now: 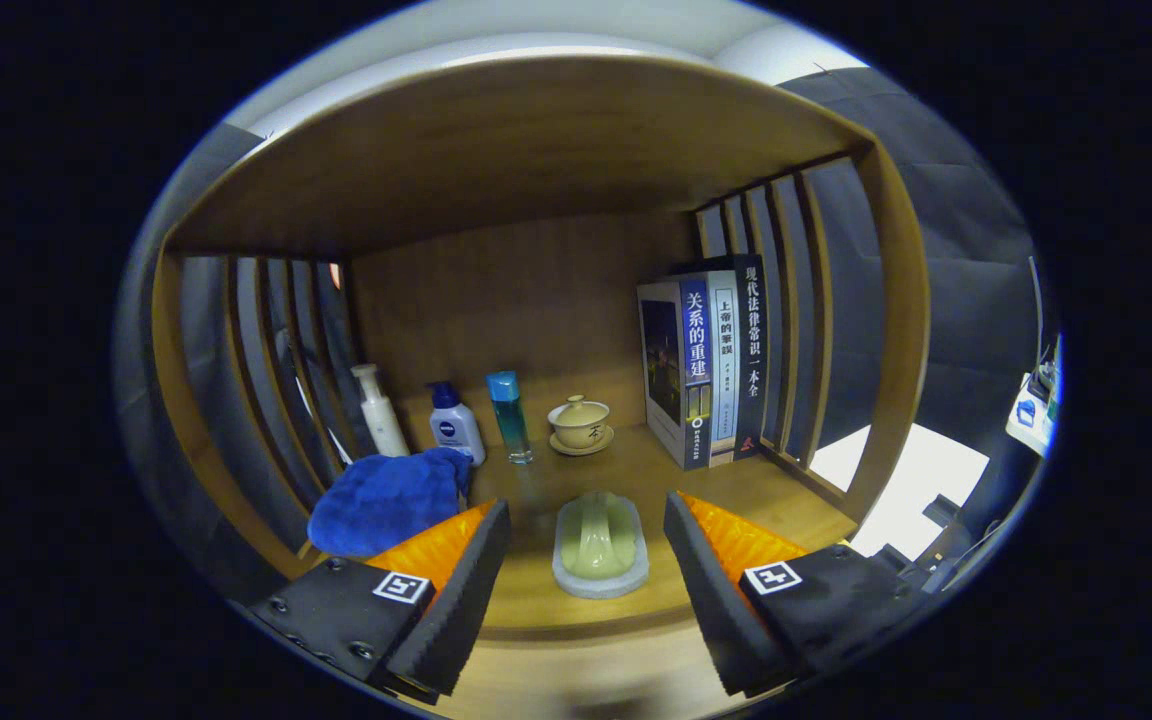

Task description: Pull open the drawer, take out the items inside it, and place them on the countertop above the cabinet.

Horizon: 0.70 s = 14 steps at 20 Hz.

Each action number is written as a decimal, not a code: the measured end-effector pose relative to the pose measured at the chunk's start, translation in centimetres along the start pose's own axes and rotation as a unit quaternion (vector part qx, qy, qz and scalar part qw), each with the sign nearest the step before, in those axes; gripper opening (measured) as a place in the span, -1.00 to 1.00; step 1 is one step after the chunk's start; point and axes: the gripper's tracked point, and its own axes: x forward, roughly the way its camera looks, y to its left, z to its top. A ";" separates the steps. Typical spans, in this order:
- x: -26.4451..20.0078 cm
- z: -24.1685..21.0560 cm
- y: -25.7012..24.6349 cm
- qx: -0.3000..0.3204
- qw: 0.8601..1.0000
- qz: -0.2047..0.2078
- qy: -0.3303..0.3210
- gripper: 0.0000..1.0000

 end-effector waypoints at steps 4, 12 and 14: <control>-3.7 0.2 -0.5 0.000 0.999 -0.001 -0.032 0.97; -11.0 -4.1 -0.5 -0.022 0.997 0.005 -0.074 0.96; -12.7 -5.2 -0.6 -0.035 0.996 0.001 -0.084 0.96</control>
